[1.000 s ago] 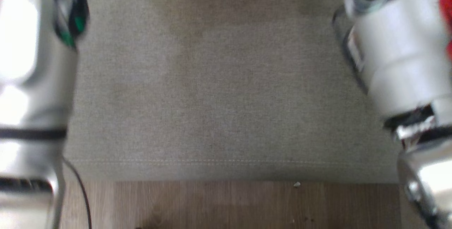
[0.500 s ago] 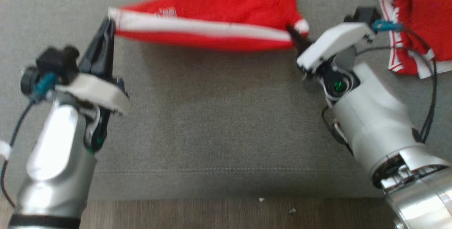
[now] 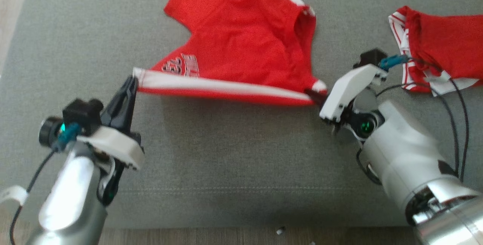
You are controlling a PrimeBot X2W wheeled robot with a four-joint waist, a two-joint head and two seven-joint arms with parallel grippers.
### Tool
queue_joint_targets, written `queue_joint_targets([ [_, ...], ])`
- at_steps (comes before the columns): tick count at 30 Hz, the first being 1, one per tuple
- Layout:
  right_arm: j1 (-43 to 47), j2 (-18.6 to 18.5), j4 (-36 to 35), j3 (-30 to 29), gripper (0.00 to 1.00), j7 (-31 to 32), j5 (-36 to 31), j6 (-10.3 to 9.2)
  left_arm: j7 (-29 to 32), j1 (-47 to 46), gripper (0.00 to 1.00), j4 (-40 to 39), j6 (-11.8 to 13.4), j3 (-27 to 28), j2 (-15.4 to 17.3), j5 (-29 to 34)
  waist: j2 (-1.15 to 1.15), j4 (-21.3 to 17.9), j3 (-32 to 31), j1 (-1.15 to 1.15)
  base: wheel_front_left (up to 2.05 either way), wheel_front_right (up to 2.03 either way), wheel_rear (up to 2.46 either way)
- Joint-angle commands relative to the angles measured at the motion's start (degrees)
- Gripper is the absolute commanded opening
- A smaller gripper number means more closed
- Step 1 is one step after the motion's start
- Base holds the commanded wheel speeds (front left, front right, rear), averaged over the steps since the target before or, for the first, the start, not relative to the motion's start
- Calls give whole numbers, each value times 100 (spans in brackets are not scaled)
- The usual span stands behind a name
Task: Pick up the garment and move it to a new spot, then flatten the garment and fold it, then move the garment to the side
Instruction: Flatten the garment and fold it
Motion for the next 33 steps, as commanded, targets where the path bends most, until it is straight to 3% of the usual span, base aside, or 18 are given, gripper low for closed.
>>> queue_joint_targets([
  [1,60,17,-117,92,0,66,-56,37,-29,-110,0,-171,-1,218,269,43,0,17,-69,0,0,0,0],
  [10,459,-132,-154,510,0,1135,-322,37,-29,491,0,-350,-19,155,319,51,0,45,-466,0,0,0,0],
  [20,827,-499,-760,830,0,2023,-346,37,-29,1179,0,-947,127,228,357,-18,0,34,-650,0,0,0,0],
  [26,866,-606,-1149,725,0,2082,-281,37,-29,1347,0,-1251,267,339,389,-93,0,-12,-646,0,0,0,0],
  [33,403,-357,-1377,292,0,1883,-238,37,-4,995,0,-1533,479,563,569,-43,0,-316,-426,0,0,0,0],
])
